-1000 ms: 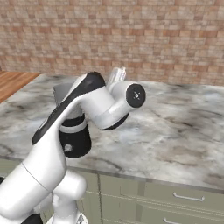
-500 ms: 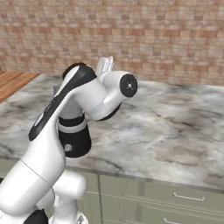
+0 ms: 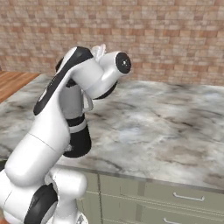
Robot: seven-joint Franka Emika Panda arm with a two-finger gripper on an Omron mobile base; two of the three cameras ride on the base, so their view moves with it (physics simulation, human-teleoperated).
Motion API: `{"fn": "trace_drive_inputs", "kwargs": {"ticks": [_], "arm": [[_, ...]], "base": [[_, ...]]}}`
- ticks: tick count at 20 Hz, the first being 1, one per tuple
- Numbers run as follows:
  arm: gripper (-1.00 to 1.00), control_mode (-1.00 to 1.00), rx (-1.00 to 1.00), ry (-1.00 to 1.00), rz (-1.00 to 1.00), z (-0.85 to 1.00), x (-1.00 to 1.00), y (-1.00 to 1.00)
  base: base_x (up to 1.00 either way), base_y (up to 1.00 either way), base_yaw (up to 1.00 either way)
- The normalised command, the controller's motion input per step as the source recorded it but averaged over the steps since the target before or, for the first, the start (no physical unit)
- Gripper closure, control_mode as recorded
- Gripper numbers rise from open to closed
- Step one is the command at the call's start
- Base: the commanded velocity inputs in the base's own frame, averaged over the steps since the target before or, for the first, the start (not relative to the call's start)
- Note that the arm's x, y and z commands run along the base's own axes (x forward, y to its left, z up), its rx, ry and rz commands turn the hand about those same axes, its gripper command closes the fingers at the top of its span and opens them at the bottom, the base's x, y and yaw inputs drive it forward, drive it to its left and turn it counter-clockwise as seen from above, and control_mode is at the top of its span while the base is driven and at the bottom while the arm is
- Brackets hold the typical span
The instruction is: Close the lid blender by securely placing the lid on top.
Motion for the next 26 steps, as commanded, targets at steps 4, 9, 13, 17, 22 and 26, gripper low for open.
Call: {"fn": "trace_drive_inputs", "kwargs": {"ticks": [4, 9, 13, 17, 22, 26], "arm": [[1.0, -1.0, -0.13, 0.38, 0.0, -0.01, 0.2, 0.23], [1.0, -1.0, -0.2, 0.39, 0.0, -0.12, 0.0, 0.19], [1.0, -1.0, -0.03, 0.3, 0.01, 0.0, 0.0, 0.06], [1.0, -1.0, 0.0, 0.27, 0.02, 0.0, 0.0, 0.02], [1.0, -1.0, 0.02, 0.24, 0.0, 0.0, 0.0, 0.11], [1.0, -1.0, 0.03, 0.13, 0.0, 0.0, 0.0, 0.24]], "base": [[0.0, 0.0, 0.0], [0.0, 0.0, 0.0], [0.0, 0.0, 0.0], [0.0, 0.0, 0.0], [0.0, 0.0, 0.0], [0.0, 0.0, 0.0]]}}
